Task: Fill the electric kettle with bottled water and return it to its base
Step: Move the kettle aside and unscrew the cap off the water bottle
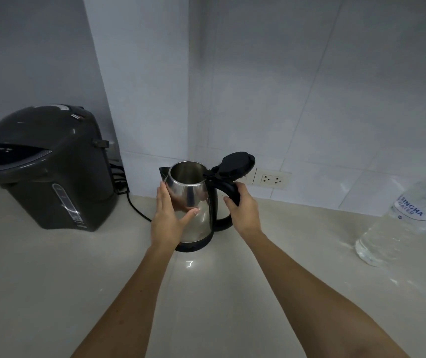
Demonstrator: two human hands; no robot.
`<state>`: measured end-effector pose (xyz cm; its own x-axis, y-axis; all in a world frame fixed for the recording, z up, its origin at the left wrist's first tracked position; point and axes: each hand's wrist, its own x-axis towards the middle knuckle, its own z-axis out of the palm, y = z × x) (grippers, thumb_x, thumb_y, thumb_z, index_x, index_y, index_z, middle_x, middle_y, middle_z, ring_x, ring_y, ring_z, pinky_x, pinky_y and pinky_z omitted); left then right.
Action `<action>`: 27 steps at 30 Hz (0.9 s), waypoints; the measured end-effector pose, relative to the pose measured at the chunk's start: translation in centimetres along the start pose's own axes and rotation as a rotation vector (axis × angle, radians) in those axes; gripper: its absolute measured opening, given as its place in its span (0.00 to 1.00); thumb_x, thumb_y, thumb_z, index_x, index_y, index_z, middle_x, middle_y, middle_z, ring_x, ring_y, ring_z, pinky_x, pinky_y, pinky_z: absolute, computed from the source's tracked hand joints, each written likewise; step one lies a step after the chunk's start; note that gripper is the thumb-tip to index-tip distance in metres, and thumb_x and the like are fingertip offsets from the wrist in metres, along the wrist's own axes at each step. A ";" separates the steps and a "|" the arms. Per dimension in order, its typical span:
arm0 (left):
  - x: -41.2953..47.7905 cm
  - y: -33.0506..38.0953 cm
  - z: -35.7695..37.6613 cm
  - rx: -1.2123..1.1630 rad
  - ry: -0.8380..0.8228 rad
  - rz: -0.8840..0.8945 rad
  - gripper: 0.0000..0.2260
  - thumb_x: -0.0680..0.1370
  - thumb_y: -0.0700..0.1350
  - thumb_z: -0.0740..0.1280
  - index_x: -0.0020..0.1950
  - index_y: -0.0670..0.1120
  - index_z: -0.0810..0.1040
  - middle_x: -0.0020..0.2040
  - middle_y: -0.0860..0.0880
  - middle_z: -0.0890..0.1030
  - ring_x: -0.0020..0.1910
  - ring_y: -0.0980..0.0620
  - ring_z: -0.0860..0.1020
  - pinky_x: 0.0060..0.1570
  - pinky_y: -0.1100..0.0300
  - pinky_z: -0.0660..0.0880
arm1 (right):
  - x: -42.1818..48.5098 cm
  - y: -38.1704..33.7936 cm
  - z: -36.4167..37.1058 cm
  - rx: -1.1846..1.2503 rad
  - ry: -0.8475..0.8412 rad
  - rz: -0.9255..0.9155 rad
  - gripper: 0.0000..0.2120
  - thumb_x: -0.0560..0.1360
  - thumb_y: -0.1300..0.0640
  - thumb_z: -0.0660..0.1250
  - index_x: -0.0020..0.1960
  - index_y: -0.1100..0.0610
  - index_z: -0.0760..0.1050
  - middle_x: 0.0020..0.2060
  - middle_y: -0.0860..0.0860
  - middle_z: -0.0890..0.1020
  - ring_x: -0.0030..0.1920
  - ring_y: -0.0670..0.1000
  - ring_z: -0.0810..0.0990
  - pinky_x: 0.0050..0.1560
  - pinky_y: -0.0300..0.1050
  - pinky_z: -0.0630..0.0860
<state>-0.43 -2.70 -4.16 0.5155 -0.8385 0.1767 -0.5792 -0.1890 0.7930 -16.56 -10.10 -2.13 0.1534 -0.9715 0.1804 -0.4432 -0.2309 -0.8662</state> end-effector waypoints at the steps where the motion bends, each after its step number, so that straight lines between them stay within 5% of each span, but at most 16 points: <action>1: 0.0 0.0 0.0 -0.002 0.001 0.003 0.50 0.70 0.59 0.73 0.79 0.52 0.41 0.80 0.50 0.54 0.75 0.45 0.62 0.68 0.48 0.67 | 0.0 0.0 -0.2 0.020 -0.006 -0.002 0.16 0.77 0.60 0.65 0.64 0.52 0.70 0.51 0.48 0.80 0.54 0.50 0.77 0.57 0.44 0.73; 10: -0.7 2.9 -0.9 0.058 0.109 0.080 0.49 0.70 0.62 0.71 0.80 0.50 0.44 0.79 0.49 0.58 0.74 0.47 0.66 0.65 0.49 0.71 | 0.6 -1.7 -3.2 0.087 0.003 -0.060 0.17 0.76 0.59 0.67 0.64 0.52 0.71 0.49 0.48 0.80 0.53 0.50 0.78 0.57 0.45 0.75; 15: -1.6 6.7 -0.4 -0.031 0.088 0.209 0.42 0.76 0.61 0.64 0.80 0.49 0.44 0.80 0.50 0.52 0.78 0.51 0.56 0.72 0.50 0.64 | 0.0 -2.1 -7.4 0.103 0.085 -0.065 0.16 0.76 0.58 0.67 0.63 0.52 0.72 0.45 0.47 0.80 0.49 0.49 0.78 0.53 0.44 0.76; 27: -10.7 12.7 7.9 -0.124 -0.112 0.252 0.40 0.73 0.63 0.67 0.77 0.58 0.47 0.75 0.48 0.67 0.69 0.47 0.72 0.63 0.47 0.74 | -7.2 3.7 -20.2 0.027 0.263 0.018 0.16 0.75 0.58 0.68 0.62 0.51 0.73 0.47 0.49 0.80 0.49 0.51 0.79 0.53 0.45 0.75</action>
<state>-18.27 -0.17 -0.54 0.2887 -0.9033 0.3174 -0.5949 0.0904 0.7987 -37.10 -4.99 2.78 -0.0909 -0.9565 0.2773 -0.4193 -0.2158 -0.8818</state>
